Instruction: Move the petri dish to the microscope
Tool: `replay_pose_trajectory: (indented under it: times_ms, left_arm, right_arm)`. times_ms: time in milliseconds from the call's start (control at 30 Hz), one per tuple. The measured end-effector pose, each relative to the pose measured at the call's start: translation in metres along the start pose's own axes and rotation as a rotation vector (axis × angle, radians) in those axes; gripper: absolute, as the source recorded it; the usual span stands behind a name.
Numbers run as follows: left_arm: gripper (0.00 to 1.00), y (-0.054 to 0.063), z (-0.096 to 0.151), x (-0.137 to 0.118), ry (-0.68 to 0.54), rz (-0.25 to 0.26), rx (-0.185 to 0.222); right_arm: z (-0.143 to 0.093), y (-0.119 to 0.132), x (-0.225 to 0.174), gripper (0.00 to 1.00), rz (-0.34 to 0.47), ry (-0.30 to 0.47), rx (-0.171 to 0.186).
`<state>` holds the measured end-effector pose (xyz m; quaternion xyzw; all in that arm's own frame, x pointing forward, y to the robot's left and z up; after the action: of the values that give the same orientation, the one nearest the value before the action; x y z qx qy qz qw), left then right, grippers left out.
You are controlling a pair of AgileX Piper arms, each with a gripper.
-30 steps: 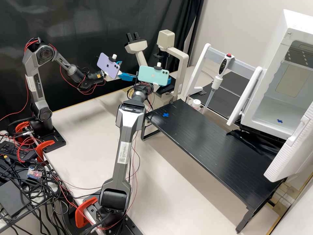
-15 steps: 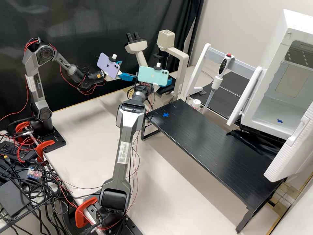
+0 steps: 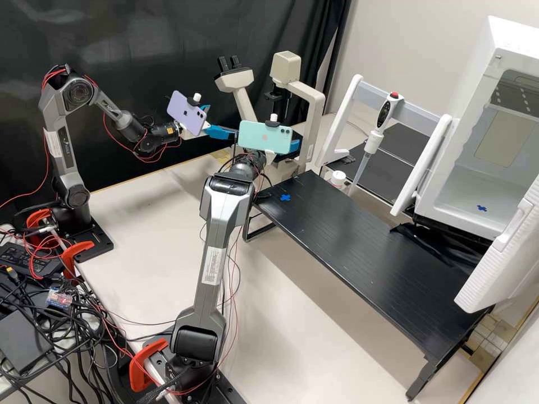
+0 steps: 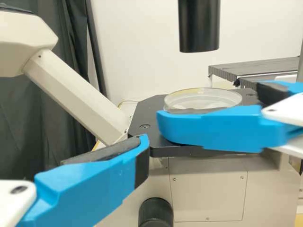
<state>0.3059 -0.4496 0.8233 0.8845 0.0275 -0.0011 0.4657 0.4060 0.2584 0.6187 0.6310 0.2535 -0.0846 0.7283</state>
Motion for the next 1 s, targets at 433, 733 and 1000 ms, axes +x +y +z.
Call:
replay_pose_trajectory:
  times_ms: [433,733,1000]
  left_arm:
    - [1.00,0.000,0.000,0.000,0.000,0.000,0.000]
    - [1.00,0.000,0.000,0.000,0.000,0.000,0.000]
    - [1.00,0.000,0.000,0.000,0.000,0.000,0.000]
  right_arm:
    - [0.010,0.016,-0.090,1.00,0.033,0.064,0.037]
    - [0.034,0.044,-0.163,1.00,0.239,0.161,0.026]
    - [0.065,0.054,-0.223,1.00,0.451,0.152,0.021]
